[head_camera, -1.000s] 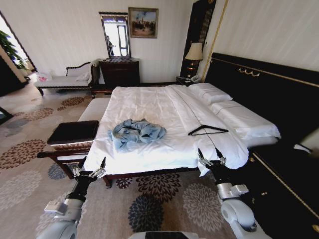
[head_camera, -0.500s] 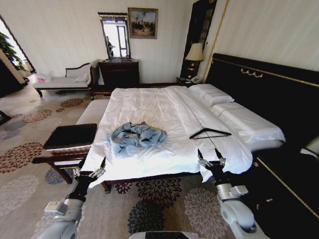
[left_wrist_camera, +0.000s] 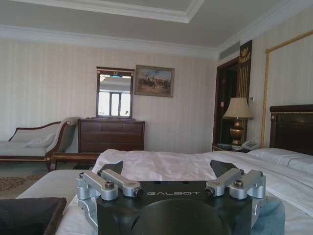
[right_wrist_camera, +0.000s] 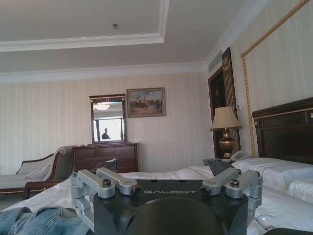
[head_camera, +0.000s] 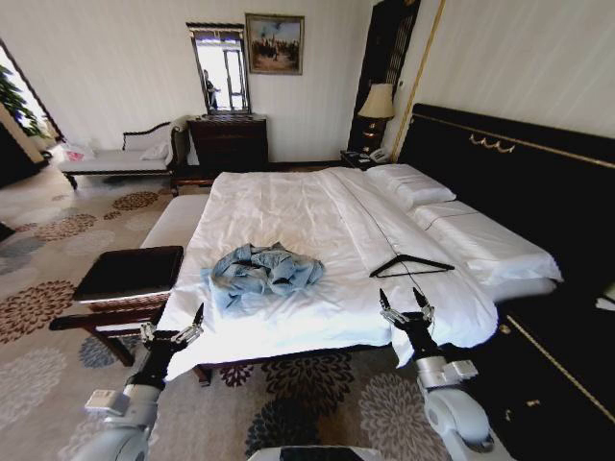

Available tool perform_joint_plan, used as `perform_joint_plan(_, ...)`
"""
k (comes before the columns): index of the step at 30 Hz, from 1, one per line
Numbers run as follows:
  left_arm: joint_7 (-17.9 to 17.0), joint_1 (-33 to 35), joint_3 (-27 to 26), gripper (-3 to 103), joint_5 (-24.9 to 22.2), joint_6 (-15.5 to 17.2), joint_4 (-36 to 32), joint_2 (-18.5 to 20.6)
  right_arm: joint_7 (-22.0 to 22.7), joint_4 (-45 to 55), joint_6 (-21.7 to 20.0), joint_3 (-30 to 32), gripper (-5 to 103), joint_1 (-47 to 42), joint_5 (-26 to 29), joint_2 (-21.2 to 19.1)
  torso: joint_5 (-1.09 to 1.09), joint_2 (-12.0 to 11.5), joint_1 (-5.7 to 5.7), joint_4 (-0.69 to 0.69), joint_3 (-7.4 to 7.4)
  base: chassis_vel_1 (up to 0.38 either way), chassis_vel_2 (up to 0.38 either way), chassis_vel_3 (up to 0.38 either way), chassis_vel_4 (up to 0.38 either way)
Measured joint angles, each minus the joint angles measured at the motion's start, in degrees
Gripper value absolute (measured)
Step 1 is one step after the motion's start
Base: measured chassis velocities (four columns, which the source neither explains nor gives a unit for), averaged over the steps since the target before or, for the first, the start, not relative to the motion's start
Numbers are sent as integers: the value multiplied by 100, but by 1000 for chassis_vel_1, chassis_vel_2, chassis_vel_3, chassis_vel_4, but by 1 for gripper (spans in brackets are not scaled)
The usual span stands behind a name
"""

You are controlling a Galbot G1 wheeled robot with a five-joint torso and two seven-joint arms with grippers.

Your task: Pick up the clothes from the bed and hang them on the clothes hanger.

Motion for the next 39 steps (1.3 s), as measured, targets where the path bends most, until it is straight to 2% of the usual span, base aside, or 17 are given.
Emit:
perform_joint_plan(29, 1, -61, -2, 100, -4, -1, 138, 34, -30, -89, 40, -60, 100, 27, -23, 32, 0, 0, 0, 0, 0, -108, 109, 109, -110)
perform_joint_plan(39, -1, -67, -3, 100, -6, -16, 189, 29, -47, -138, 311, -138, 100, 50, 38, 94, 0, -1, 4, 0, 1, -51, 58, 56, -61)
